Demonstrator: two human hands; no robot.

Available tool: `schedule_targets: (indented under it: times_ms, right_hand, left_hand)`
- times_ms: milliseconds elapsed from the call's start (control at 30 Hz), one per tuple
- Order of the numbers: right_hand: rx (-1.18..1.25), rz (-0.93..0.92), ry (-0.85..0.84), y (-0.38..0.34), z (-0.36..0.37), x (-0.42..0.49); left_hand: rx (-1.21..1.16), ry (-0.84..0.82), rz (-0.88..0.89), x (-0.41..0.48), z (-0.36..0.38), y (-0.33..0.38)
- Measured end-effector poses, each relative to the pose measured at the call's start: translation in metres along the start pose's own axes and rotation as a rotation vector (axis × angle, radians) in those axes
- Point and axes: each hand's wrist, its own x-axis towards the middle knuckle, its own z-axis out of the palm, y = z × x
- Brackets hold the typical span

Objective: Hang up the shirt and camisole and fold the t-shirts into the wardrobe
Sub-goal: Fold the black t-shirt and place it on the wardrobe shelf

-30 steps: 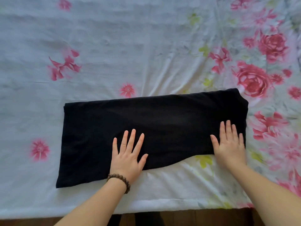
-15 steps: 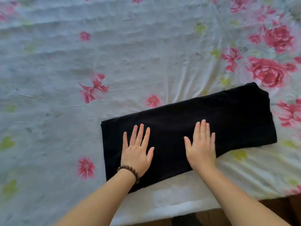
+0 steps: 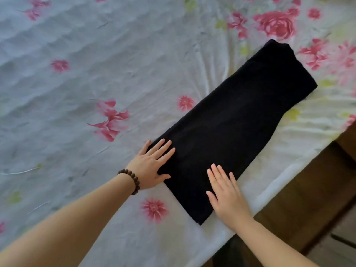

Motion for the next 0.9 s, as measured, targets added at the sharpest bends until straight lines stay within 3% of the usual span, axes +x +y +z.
schedule_targets:
  times_ms: [100, 167, 300, 400, 533, 667, 733, 900]
  right_hand:
    - [-0.016, -0.213, -0.066, -0.018, 0.000, -0.031]
    - [-0.052, -0.255, -0.106, -0.028, 0.005, -0.044]
    - [-0.065, -0.184, -0.069, -0.041, 0.020, -0.047]
    - [-0.044, -0.156, -0.016, -0.050, 0.026, -0.045]
    - [0.065, -0.092, -0.061, -0.045, 0.031, -0.043]
    - [0.507, 0.081, -0.081, -0.044, 0.007, -0.037]
    - [0.804, 0.280, -0.076, -0.040, -0.018, -0.032]
    - [1.307, 0.612, 0.193, 0.005, -0.067, -0.004]
  left_hand:
    - [0.102, -0.043, 0.236, -0.005, -0.008, -0.019]
    - [0.164, -0.093, 0.303, -0.006, -0.007, -0.028]
    - [0.244, 0.056, 0.426, 0.000, 0.001, -0.043]
    - [0.255, 0.068, 0.441, 0.002, 0.005, -0.049]
    - [0.202, 0.267, 0.472, 0.006, -0.001, -0.050]
    - [0.046, 0.371, 0.378, 0.023, -0.033, -0.056]
    - [-0.183, 0.295, 0.288, 0.033, -0.060, -0.055]
    - [-0.694, 0.067, 0.038, 0.079, -0.123, -0.051]
